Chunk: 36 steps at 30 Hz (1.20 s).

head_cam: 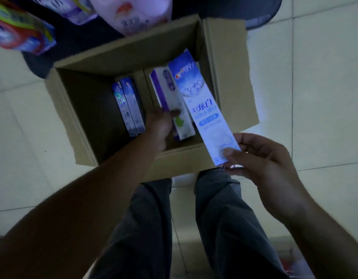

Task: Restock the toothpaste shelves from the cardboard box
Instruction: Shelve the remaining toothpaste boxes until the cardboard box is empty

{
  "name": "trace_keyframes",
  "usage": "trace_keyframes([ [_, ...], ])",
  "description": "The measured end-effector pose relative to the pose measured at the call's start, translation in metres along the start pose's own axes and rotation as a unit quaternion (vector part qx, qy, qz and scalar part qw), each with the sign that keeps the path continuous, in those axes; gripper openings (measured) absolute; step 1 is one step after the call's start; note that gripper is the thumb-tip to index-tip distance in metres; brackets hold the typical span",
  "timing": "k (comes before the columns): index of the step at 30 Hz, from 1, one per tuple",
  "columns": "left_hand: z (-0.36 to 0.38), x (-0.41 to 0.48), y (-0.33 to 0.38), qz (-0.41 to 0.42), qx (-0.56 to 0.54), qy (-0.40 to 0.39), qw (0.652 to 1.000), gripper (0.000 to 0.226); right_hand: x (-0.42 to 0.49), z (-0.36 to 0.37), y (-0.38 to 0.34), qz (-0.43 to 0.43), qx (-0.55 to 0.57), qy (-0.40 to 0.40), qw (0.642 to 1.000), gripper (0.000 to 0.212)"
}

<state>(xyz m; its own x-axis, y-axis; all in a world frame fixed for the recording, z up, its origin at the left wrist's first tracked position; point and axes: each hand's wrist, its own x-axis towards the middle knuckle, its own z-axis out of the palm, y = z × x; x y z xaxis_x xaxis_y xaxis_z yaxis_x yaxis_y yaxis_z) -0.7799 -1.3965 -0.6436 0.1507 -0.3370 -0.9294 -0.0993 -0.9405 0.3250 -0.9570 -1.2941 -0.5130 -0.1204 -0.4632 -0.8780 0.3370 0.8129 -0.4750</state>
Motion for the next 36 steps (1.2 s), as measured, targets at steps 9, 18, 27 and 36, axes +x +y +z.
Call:
trace_keyframes([
  [9, -0.159, -0.226, 0.079, 0.083, -0.097, -0.031, 0.991, 0.029, -0.137, 0.028, -0.143, -0.045, -0.09, -0.109, 0.989, 0.022],
  [18, -0.258, -0.466, 0.167, 0.231, -0.191, 0.001, 0.954, 0.038, -0.31, 0.091, -0.286, -0.185, -0.17, -0.202, 0.946, 0.034],
  [27, -0.347, -0.633, 0.224, 0.378, -0.235, -0.002, 0.895, 0.071, -0.463, 0.147, -0.377, -0.304, -0.215, -0.263, 0.89, 0.039],
  [36, -0.413, -0.701, 0.253, 0.494, -0.238, -0.043, 0.835, 0.088, -0.549, 0.202, -0.419, -0.435, -0.224, -0.27, 0.829, 0.046],
])
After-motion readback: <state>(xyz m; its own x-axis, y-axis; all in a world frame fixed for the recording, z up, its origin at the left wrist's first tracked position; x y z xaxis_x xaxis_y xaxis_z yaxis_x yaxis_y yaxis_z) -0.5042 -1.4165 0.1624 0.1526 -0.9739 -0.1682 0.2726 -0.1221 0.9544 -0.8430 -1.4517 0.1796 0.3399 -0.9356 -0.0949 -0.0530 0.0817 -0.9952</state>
